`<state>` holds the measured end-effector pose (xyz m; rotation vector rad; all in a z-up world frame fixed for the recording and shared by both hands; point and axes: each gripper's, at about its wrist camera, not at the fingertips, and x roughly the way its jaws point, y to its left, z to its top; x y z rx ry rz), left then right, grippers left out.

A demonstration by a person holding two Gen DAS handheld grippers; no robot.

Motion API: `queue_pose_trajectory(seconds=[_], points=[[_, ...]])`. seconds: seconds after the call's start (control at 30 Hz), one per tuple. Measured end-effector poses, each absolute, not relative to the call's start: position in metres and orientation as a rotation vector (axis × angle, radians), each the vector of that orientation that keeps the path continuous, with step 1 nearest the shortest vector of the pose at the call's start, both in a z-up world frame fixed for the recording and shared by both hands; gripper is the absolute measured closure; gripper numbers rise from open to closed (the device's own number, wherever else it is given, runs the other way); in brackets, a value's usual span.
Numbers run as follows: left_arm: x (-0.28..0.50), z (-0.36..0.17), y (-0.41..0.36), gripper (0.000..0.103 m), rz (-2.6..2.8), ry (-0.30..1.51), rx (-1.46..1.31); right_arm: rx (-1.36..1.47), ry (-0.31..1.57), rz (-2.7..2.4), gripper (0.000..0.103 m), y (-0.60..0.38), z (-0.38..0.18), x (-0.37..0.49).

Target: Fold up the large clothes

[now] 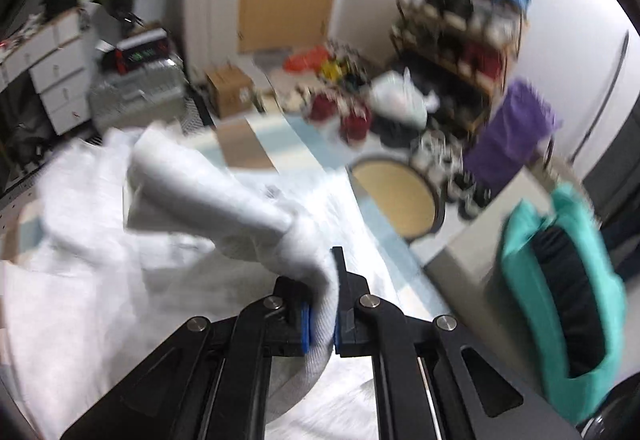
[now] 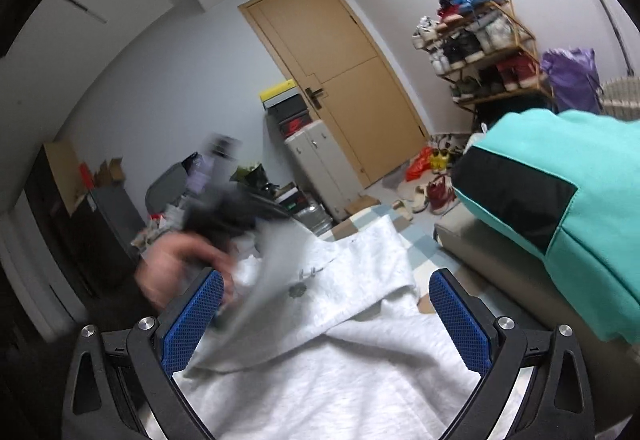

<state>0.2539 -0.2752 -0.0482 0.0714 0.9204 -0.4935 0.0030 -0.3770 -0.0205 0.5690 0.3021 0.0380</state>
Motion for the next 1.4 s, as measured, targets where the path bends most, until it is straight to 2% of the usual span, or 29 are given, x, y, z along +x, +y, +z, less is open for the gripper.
queue_pose_trajectory(seconds=[0.13,0.23,0.27,0.33,0.37,0.4,0.43,0.53,0.6,0.67,0.83,0.87,1.0,1.1,1.23,1.33,1.4], points=[[0.261,-0.08,-0.299,0.1,-0.493,1.017,0.09,0.55,0.329,0.079,0.0,-0.372,-0.019,0.011],[0.261,-0.082,-0.289,0.084,-0.537,1.133,0.06,0.524,0.326,0.123,0.0,-0.363,-0.016,0.009],[0.26,-0.079,-0.284,0.075,-0.565,1.165,0.037,0.51,0.322,0.128,0.0,-0.36,-0.016,0.009],[0.255,-0.066,-0.275,0.067,-0.655,1.184,-0.007,0.485,0.32,0.135,0.0,-0.356,-0.015,0.009],[0.251,-0.057,-0.269,0.058,-0.69,1.18,-0.018,0.477,0.323,0.136,0.0,-0.354,-0.015,0.009],[0.242,-0.046,-0.258,0.043,-0.729,1.168,-0.031,0.476,0.328,0.138,0.0,-0.352,-0.015,0.01],[0.232,-0.035,-0.243,0.038,-0.778,1.151,-0.052,0.483,0.336,0.142,0.0,-0.352,-0.016,0.011],[0.207,-0.003,-0.181,0.036,-0.838,1.047,-0.097,0.512,0.365,0.15,0.0,-0.351,-0.021,0.015],[0.204,0.001,-0.134,0.029,-0.697,0.999,-0.089,0.521,0.38,0.156,0.0,-0.348,-0.023,0.016],[0.205,-0.007,-0.091,0.029,-0.539,0.995,-0.095,0.515,0.389,0.159,0.0,-0.343,-0.023,0.017],[0.208,-0.064,-0.016,0.03,-0.316,1.129,-0.23,0.445,0.408,0.168,0.0,-0.323,-0.022,0.02],[0.203,-0.068,-0.012,0.035,-0.327,1.116,-0.241,0.427,0.419,0.172,0.0,-0.319,-0.023,0.023],[0.187,-0.055,-0.02,0.035,-0.328,1.086,-0.198,0.332,0.518,0.174,0.0,-0.302,-0.034,0.04],[0.175,-0.023,-0.017,0.035,-0.344,0.983,-0.161,0.283,0.602,0.179,0.0,-0.295,-0.035,0.064],[0.181,-0.009,-0.034,0.034,-0.356,0.978,-0.059,0.237,0.639,0.247,0.0,-0.297,-0.018,0.128],[0.19,-0.05,-0.012,0.035,-0.306,1.113,-0.034,0.182,0.76,0.252,0.0,-0.291,-0.024,0.204],[0.18,-0.059,0.0,0.035,-0.298,1.074,-0.037,0.109,0.844,0.198,0.0,-0.287,-0.046,0.254]])
